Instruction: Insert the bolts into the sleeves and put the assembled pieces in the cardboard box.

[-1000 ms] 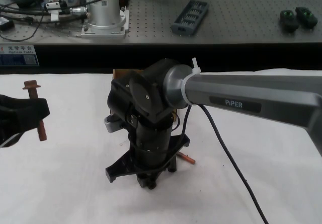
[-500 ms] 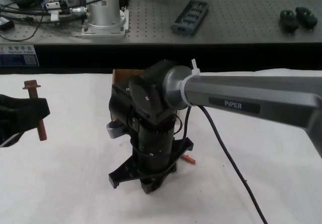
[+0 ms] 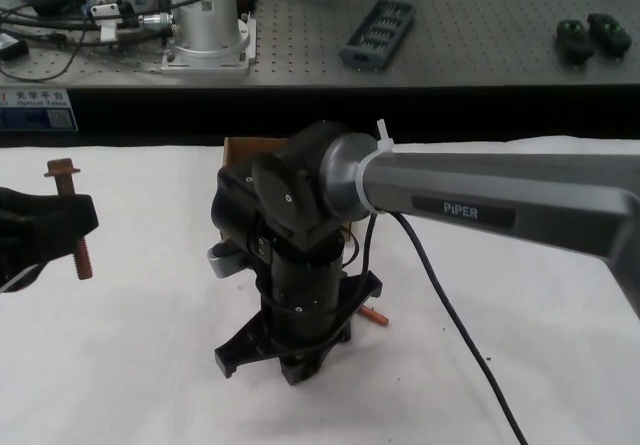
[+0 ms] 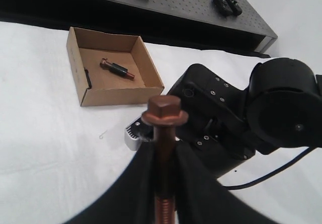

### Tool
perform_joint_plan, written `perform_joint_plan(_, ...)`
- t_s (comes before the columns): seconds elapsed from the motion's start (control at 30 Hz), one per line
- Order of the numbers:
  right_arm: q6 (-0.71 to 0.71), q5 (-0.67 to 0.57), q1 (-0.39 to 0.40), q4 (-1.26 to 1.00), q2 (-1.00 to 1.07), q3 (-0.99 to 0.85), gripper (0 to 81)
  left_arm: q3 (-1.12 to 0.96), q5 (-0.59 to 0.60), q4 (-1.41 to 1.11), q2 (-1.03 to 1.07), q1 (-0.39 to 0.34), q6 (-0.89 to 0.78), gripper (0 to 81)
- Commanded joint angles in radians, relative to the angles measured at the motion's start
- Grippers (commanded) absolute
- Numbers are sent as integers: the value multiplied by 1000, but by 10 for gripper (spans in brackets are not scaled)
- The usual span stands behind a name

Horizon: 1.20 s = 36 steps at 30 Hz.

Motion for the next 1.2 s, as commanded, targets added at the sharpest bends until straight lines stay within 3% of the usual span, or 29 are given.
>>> perform_joint_plan(0.0,-30,31,-5,7,19,21,40,-7,-49,-41,2,3,57,6)
perform_joint_plan(0.2,-37,31,-26,-12,-53,21,40,-7,-58,-131,7,47,145,6)
perform_joint_plan(0.37,-95,-8,-57,-119,-164,75,40,-7,62,-220,90,114,145,6)
perform_joint_plan(0.7,-88,-270,-104,-639,-597,652,40,-7,156,-453,332,123,85,6)
perform_joint_plan(0.83,-24,-352,-104,-891,-726,863,40,-7,168,-535,428,109,41,6)
perform_joint_plan(1.07,24,-416,-104,-1326,-766,1124,40,-7,204,-657,513,53,2,6)
perform_joint_plan(1.17,40,-419,-109,-1410,-765,1165,40,-7,227,-719,538,21,-32,6)
